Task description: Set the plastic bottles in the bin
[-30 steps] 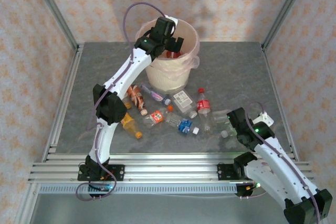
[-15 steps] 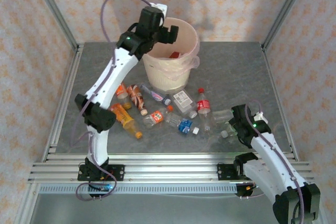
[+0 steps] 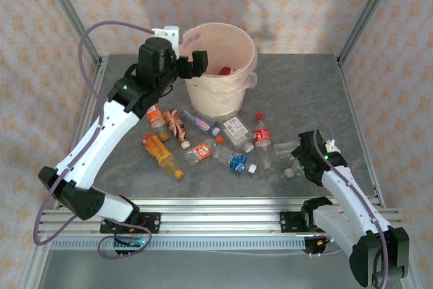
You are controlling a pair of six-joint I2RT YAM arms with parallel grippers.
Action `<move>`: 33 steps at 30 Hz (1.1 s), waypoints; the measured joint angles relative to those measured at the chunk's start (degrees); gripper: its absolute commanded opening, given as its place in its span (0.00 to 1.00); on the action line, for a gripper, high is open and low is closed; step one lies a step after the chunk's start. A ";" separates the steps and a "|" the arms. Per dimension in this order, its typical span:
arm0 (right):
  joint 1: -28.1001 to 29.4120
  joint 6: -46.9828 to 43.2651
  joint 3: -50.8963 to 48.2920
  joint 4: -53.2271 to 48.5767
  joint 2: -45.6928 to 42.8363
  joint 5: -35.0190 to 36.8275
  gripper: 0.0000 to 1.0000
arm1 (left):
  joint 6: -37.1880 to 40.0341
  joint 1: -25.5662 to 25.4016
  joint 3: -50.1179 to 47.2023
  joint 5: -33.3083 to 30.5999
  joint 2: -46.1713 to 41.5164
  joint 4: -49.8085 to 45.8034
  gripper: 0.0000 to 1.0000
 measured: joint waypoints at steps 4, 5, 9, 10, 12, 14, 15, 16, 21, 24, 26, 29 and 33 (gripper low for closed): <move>-0.52 -0.57 -0.02 1.53 1.57 0.00 0.91 | -2.12 0.00 -7.80 -3.28 -5.99 1.77 1.00; -0.66 -0.70 -0.02 1.79 1.95 0.00 0.90 | -2.51 0.00 -9.25 -4.17 -7.43 2.05 1.00; -1.46 -1.20 -0.72 3.19 3.02 -0.04 0.85 | -3.63 0.00 -13.81 -7.50 -13.09 2.86 1.00; -1.77 -1.25 -1.09 3.34 3.08 -0.04 0.85 | -3.89 0.00 -14.47 -8.26 -14.14 2.86 1.00; -2.14 -1.22 -1.77 3.50 3.08 -0.02 0.84 | -4.20 0.00 -15.15 -9.44 -15.45 2.93 1.00; -2.34 -1.22 -2.34 3.58 3.08 -0.04 0.83 | -4.22 0.00 -15.47 -10.45 -16.13 2.91 1.00; -2.38 -1.22 -2.67 3.69 3.08 -0.02 0.83 | -4.22 0.00 -15.61 -10.95 -16.31 2.91 1.00; -2.38 -1.20 -2.91 3.78 3.08 -0.02 0.83 | -4.24 0.00 -15.72 -11.41 -16.35 2.91 1.00; -2.45 -1.18 -3.80 4.68 3.10 -0.02 0.83 | -4.24 0.00 -17.07 -13.33 -16.52 2.86 1.00; -3.48 -1.20 -4.20 5.75 3.41 -0.22 0.84 | -4.22 0.00 -18.34 -14.62 -17.07 2.75 1.00; -4.37 -1.22 -4.37 6.49 3.80 -0.46 0.84 | -4.22 0.00 -18.67 -15.72 -17.49 2.64 1.00; -5.40 -1.20 -4.52 7.76 4.37 -0.96 0.84 | -4.24 0.00 -19.10 -17.22 -18.36 2.38 1.00; -5.66 -1.01 -4.55 9.57 6.16 -1.11 0.84 | -4.24 0.00 -19.43 -19.02 -19.43 2.21 1.00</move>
